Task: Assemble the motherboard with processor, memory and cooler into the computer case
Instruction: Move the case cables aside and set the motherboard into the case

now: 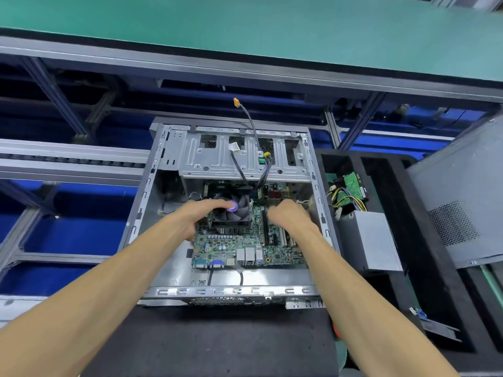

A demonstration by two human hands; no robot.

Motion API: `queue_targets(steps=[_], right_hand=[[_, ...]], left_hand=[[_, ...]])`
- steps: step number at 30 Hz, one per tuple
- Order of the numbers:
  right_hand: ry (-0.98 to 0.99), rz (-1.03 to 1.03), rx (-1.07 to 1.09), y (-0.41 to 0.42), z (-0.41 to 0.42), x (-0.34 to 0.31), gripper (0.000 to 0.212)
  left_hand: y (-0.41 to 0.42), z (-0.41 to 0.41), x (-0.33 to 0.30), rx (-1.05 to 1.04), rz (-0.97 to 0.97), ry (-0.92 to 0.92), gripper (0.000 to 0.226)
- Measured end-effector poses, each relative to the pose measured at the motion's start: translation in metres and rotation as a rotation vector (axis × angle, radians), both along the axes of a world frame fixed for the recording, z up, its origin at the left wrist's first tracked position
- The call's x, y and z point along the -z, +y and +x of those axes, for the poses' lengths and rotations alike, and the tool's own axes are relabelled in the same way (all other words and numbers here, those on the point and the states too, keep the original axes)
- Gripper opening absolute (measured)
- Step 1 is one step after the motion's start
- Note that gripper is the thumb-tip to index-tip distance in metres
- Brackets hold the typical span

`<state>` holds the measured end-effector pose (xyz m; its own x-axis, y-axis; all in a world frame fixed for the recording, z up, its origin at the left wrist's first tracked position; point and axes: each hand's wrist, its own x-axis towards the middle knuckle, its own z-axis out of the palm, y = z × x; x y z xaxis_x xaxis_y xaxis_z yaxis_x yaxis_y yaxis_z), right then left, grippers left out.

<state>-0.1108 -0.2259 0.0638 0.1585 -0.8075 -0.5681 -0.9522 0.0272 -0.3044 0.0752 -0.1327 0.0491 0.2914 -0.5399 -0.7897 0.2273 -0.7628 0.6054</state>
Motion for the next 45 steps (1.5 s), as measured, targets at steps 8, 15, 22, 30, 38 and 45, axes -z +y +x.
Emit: queue_targets(steps=[8, 15, 22, 30, 38, 45], right_hand=[[0.053, -0.036, -0.110, -0.008, 0.008, 0.000, 0.026], [0.018, 0.027, -0.120, -0.005, 0.011, 0.001, 0.031], [0.149, -0.052, -0.237, 0.012, 0.012, -0.010, 0.052], [0.013, -0.034, -0.408, 0.021, 0.006, -0.023, 0.031], [-0.028, 0.072, -0.603, 0.024, 0.009, -0.018, 0.046], [0.010, 0.184, -0.701, 0.030, -0.004, 0.000, 0.060]], left_hand=[[-0.006, 0.002, 0.009, -0.055, -0.064, -0.010, 0.103], [-0.008, 0.005, 0.010, -0.030, -0.075, -0.022, 0.106], [-0.009, 0.012, 0.015, 0.017, -0.074, -0.038, 0.129], [0.006, 0.003, -0.011, 0.410, 0.145, -0.417, 0.122], [0.030, -0.026, -0.027, 0.957, 0.258, -0.660, 0.061], [0.044, -0.047, -0.014, 0.949, 0.236, -0.471, 0.030]])
